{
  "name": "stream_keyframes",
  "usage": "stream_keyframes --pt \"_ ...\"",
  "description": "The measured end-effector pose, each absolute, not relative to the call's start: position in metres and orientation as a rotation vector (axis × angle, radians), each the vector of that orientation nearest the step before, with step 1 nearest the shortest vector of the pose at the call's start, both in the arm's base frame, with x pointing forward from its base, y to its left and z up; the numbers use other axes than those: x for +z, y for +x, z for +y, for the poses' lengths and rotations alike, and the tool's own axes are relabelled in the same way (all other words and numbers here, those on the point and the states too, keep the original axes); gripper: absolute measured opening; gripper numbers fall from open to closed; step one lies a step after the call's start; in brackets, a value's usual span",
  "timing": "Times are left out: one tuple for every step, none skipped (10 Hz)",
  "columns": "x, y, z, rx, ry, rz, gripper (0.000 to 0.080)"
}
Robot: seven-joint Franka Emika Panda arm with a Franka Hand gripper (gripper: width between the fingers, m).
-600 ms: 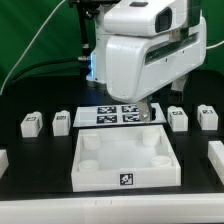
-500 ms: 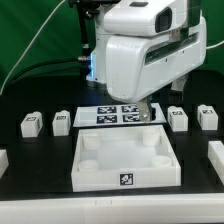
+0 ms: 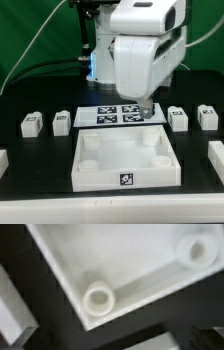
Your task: Assemble one leg
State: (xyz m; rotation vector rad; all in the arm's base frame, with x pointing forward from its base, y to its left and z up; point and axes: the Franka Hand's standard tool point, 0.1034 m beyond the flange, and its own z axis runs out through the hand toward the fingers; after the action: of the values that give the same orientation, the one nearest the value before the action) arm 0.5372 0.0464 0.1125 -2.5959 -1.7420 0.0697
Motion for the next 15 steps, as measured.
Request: stream_keyframes --pt "0.112 0.518 0.042 0.061 -2.506 -1.875 0.0650" --pt "0.108 0.498 0.033 0.054 -2.326 -2.094 0.0650" --pt "0.099 0.476 0.022 0.058 -2.169 -2.244 0.0650" --pt "0.089 0.461 0.012 0.056 -2.105 -2.296 0.0650" --pt "0.074 0.450 0.005 0.046 -2.098 -2.298 0.0650" --pt "0.057 0.441 0.001 0.049 -2.104 -2.274 0.0650" --pt "0.046 0.436 -0.002 0.054 -2.108 -2.255 0.0650" --pt "0.036 0.433 -0.002 0.058 -2.123 -2.228 0.0650" --pt "0.026 0.434 -0.001 0.065 -2.125 -2.210 0.0650" --pt "0.018 0.437 -0.002 0.058 -2.129 -2.205 0.0650" --pt "0.014 0.437 -0.004 0.052 -2.136 -2.199 0.0650" --pt "0.014 0.437 -0.005 0.052 -2.138 -2.197 0.0650" --pt "0.014 0.437 -0.005 0.053 -2.138 -2.197 0.0538" --pt "0.014 0.437 -0.005 0.053 -2.138 -2.196 0.0402" --pt "0.014 0.437 -0.005 0.053 -2.138 -2.196 0.0402"
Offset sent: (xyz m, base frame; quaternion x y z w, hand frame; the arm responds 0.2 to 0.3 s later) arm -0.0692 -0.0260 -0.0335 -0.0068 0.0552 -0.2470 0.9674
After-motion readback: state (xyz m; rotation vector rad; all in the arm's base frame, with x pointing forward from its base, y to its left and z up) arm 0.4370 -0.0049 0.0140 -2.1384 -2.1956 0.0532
